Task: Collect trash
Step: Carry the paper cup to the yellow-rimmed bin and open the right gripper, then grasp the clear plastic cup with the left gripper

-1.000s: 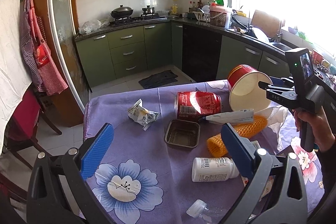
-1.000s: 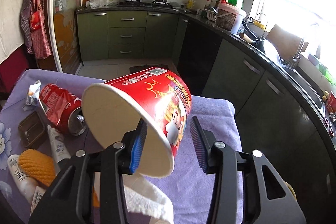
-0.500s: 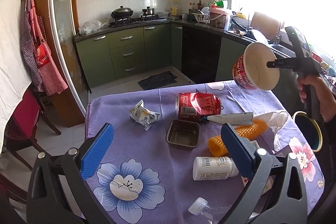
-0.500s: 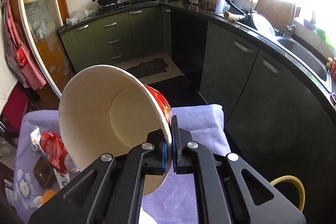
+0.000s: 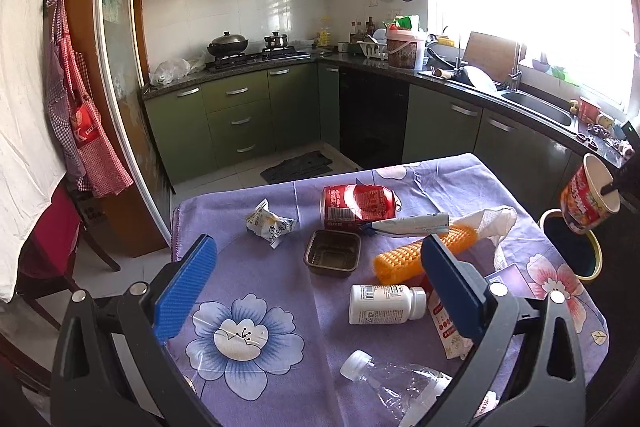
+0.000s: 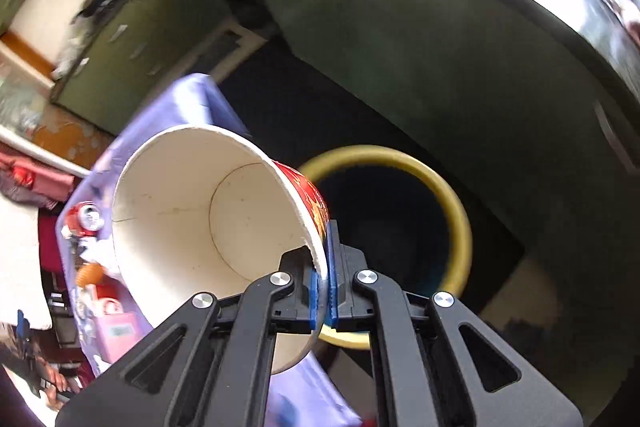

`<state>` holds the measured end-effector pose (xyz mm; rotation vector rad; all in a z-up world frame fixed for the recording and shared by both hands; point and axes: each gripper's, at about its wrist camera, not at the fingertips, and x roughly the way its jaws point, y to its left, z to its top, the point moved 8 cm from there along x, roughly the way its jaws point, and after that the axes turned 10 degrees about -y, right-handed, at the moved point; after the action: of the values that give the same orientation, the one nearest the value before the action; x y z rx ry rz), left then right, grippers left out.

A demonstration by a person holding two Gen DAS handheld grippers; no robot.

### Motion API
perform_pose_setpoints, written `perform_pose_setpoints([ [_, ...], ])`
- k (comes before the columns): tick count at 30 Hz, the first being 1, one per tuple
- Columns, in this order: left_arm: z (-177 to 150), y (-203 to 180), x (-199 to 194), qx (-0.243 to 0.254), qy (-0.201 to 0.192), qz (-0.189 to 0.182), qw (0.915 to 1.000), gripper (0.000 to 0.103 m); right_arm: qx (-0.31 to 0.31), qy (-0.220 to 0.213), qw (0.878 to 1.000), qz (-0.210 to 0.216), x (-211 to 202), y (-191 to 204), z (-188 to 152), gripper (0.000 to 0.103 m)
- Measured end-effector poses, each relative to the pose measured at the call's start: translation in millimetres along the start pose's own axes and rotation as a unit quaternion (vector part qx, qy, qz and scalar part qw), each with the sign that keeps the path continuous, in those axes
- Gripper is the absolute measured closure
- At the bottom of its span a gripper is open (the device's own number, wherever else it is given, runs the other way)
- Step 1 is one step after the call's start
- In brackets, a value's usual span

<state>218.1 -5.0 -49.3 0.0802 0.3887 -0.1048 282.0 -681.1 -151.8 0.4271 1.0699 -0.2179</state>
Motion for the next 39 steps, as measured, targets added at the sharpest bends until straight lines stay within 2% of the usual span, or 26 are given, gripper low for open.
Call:
perform_pose_setpoints([
  [5, 1.9, -12.7, -1.7, -0.003, 0.007, -0.005, 1.0, 0.006, 0.036, 0.032, 0.999, 0.001, 41.1, -45.2, -17.7, 0.098],
  [12, 4.6, -33.1, -4.7, 0.014, 0.02, -0.006, 0.9997, 0.006, 0.038, 0.078, 0.996, 0.018, 110.8, -50.4, -28.3, 0.097],
  [15, 5.4, -37.5, -5.1, 0.015, 0.028, -0.007, 0.9995, 0.006, 0.037, 0.08, 0.996, 0.008, 126.2, -55.3, -31.2, 0.085],
  [16, 5.1, -39.2, -4.9, 0.018, 0.031, -0.008, 0.9993, 0.006, 0.035, 0.078, 0.996, 0.007, 127.4, -55.2, -32.1, 0.075],
  [17, 4.1, -40.0, -4.5, 0.021, 0.035, -0.008, 0.9991, 0.006, 0.032, 0.075, 0.997, 0.006, 127.0, -54.5, -33.2, 0.071],
  [22, -2.9, -50.2, -2.0, 0.034, 0.06, -0.016, 0.9975, 0.006, 0.013, 0.052, 0.998, 0.027, 103.4, -43.8, -38.3, 0.071],
  [25, -19.6, -58.5, -2.3, 0.036, 0.107, -0.037, 0.9929, 0.006, -0.004, 0.04, 0.998, 0.044, 81.4, -36.4, -51.4, 0.067],
  [30, -57.3, -64.1, -10.8, 0.053, 0.196, -0.064, 0.977, 0.006, -0.036, 0.031, 0.997, 0.066, 51.8, -16.6, -67.9, 0.065],
  [33, -74.7, -65.9, -24.6, 0.067, 0.229, -0.107, 0.9653, 0.006, -0.051, 0.029, 0.995, 0.079, 43.6, -1.8, -74.6, 0.061],
  [36, -91.0, -73.3, -48.4, 0.14, 0.238, -0.176, 0.9448, 0.006, -0.066, 0.033, 0.994, 0.085, 38.6, 13.4, -79.2, 0.06],
  [39, -115.2, -77.8, -62.8, 0.227, 0.248, -0.211, 0.9179, 0.006, -0.078, 0.033, 0.992, 0.089, 38.4, 30.8, -79.1, 0.06],
])
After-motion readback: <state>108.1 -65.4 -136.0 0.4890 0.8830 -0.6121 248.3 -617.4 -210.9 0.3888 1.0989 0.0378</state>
